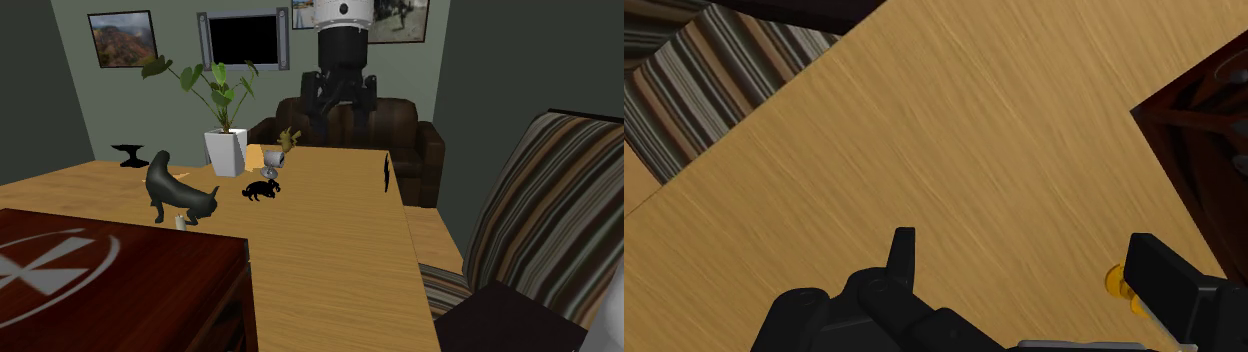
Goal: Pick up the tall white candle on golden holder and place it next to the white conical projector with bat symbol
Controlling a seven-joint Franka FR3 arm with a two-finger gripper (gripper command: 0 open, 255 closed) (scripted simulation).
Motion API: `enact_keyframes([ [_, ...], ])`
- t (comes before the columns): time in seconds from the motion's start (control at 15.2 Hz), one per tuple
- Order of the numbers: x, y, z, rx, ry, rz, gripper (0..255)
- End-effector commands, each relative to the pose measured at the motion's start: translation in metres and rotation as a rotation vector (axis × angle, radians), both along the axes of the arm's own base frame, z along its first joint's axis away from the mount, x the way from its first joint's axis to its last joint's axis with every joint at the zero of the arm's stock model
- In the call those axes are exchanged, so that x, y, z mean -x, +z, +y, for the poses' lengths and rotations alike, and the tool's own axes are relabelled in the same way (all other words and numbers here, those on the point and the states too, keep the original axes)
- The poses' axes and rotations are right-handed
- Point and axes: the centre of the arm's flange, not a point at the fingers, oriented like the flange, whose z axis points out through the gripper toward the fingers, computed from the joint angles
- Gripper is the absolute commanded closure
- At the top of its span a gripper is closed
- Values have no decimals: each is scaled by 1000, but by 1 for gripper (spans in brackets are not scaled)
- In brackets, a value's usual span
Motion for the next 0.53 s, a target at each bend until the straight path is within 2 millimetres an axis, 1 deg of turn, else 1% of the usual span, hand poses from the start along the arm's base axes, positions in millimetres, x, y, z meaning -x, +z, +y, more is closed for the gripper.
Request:
enact_keyframes([
  [0.0,-14,-9,20,0,1,-1,0],
  [0.46,-57,-44,94,5,6,-4,0],
])
